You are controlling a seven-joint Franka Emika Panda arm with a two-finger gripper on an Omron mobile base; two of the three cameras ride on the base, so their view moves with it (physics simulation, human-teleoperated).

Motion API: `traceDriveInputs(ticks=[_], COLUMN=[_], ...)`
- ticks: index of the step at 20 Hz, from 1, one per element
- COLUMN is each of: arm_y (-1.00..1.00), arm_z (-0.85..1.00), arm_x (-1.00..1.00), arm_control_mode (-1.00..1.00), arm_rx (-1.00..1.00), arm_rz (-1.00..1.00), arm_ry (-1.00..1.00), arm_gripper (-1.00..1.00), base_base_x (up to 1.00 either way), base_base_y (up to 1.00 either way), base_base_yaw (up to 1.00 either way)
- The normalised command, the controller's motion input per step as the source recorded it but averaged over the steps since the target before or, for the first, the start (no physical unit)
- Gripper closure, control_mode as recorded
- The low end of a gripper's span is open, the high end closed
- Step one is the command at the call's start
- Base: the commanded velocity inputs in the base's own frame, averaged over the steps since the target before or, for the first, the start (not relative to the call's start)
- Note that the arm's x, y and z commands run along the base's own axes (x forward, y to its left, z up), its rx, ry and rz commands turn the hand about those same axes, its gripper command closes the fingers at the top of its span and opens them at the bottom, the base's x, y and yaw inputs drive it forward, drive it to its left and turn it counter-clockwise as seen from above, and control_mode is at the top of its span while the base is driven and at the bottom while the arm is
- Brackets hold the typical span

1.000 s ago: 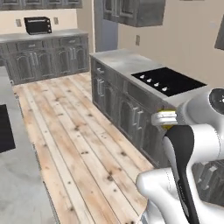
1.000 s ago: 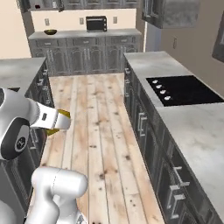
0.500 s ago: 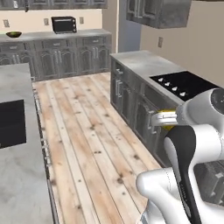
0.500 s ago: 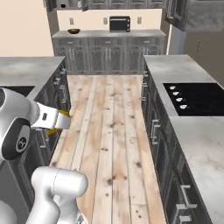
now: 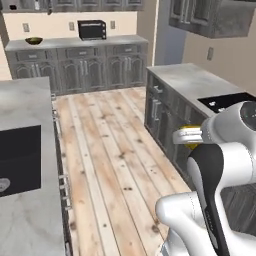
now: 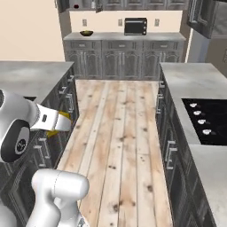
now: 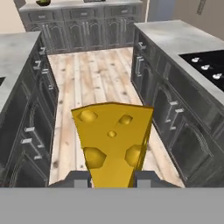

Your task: Pick the cheese from the fridge and the cheese grater from the cabinet and place them next to the salad bowl.

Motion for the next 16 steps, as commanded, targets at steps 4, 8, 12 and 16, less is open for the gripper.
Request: traceDriveInputs(ticks=[4,8,12,16], arm_y=[0.00,0.00,0.00,0.00], arm_z=[0.00,0.00,0.00,0.00], arm_x=[0.00,0.00,0.00,0.00], arm_control_mode=[1.00,1.00,1.00,1.00], arm_rx=[0.00,0.00,0.00,0.00], arm_rz=[0.00,0.00,0.00,0.00], arm_ry=[0.00,0.00,0.00,0.00], arm_gripper=[1.00,1.00,1.00,1.00], base_base_x=[1.00,1.00,1.00,1.00], base_base_y=[0.00,0.00,0.00,-0.04], base_base_yaw=[0.16,0.14,0.14,0.13])
